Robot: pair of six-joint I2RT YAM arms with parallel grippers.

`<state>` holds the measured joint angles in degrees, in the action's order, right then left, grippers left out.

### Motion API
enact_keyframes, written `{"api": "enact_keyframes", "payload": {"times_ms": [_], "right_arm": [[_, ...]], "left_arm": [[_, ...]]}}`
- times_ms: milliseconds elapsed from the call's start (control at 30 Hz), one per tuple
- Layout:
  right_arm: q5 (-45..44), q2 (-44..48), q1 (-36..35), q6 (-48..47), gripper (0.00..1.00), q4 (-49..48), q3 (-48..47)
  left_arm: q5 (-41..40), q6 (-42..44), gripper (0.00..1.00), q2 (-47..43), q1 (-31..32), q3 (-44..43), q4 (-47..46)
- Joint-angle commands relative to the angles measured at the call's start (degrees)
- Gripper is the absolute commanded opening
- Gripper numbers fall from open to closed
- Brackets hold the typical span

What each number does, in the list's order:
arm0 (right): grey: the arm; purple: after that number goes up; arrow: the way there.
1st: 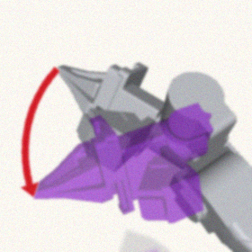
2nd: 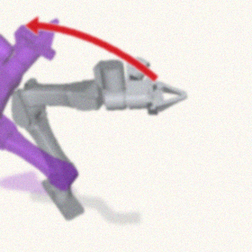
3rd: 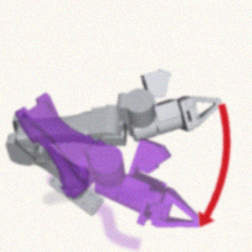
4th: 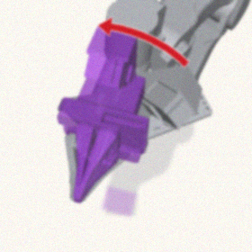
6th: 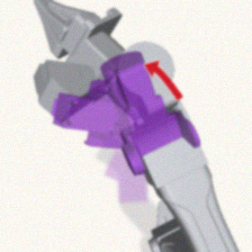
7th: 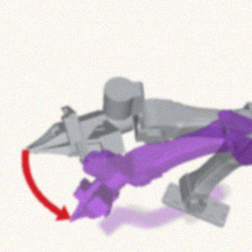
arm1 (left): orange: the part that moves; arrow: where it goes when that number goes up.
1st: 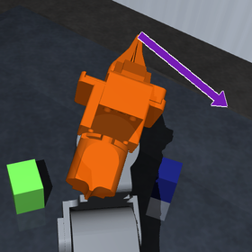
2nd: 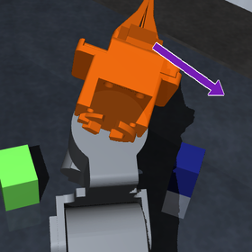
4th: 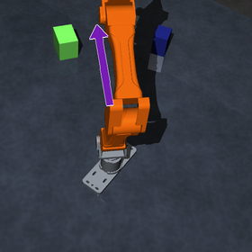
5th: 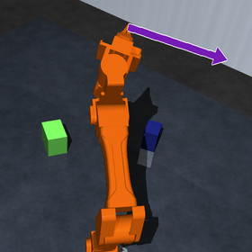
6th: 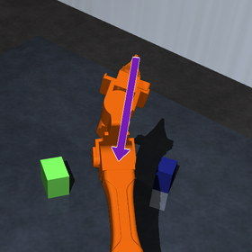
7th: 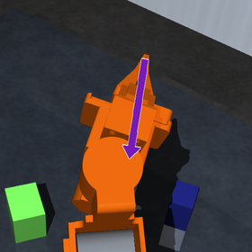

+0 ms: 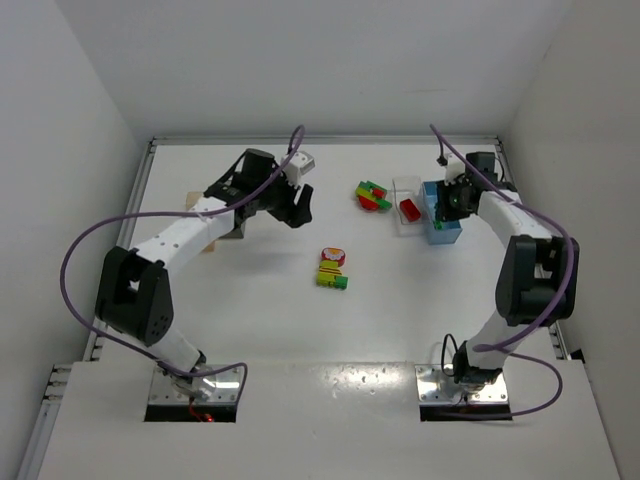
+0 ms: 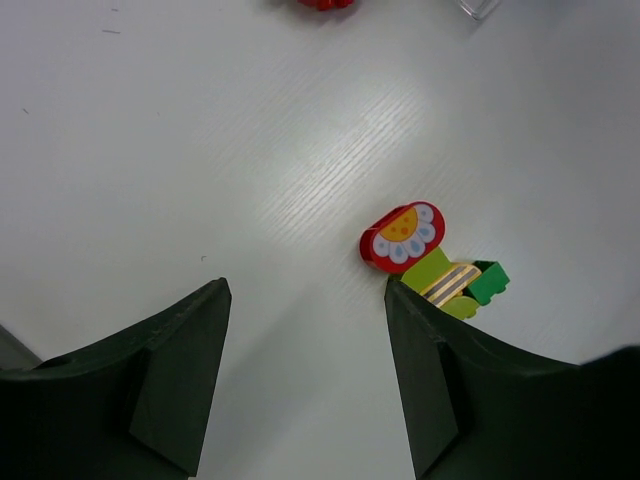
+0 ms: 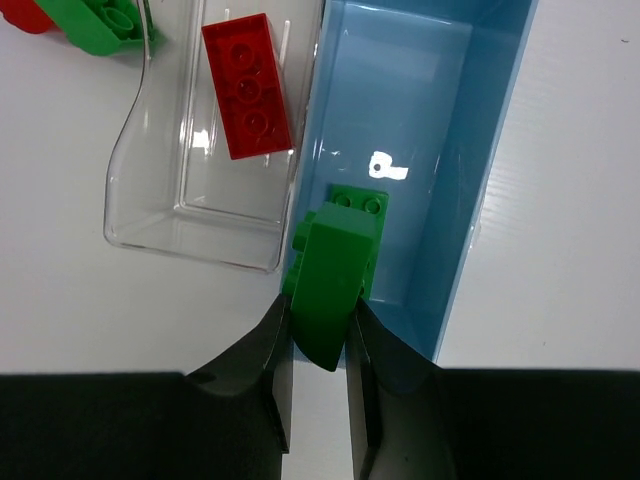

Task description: Sort the legos into containers by color

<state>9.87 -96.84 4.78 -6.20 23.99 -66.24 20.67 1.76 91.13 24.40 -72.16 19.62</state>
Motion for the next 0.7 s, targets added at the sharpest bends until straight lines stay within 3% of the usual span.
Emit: {"api": "enact_keyframes", "payload": {"times_ms": [0, 133, 233, 467, 667], "right_arm": [[-1.0, -0.8, 0.0, 0.0, 0.12, -1.9, -3.8], [-2.7, -2.5, -0.6, 0.0, 0.40, -2.5, -4.3], [-3.2, -2.5, 0.0, 0.0, 0.49, -2.5, -4.3], [-2.8, -1.7, 0.0, 0.7, 0.55, -1.9, -5.5], [-0.7, 3.5, -0.7, 2.6, 0.57, -0.9, -6.0]], "left_arm": [[-1.7, -0.5, 0.69, 2.0, 0.5, -3.2, -3.1], [-2.5, -1.7, 0.73, 5.5, 1.0, -6.9, -3.6], [-2.5, -4.6, 0.75, 10.0, 1.5, -11.6, -3.6], [-1.9, -12.6, 0.75, 20.8, 2.1, -25.7, -5.7], [-8.2, -19.8, 0.75, 28.3, 5.2, -33.3, -10.0]]}}
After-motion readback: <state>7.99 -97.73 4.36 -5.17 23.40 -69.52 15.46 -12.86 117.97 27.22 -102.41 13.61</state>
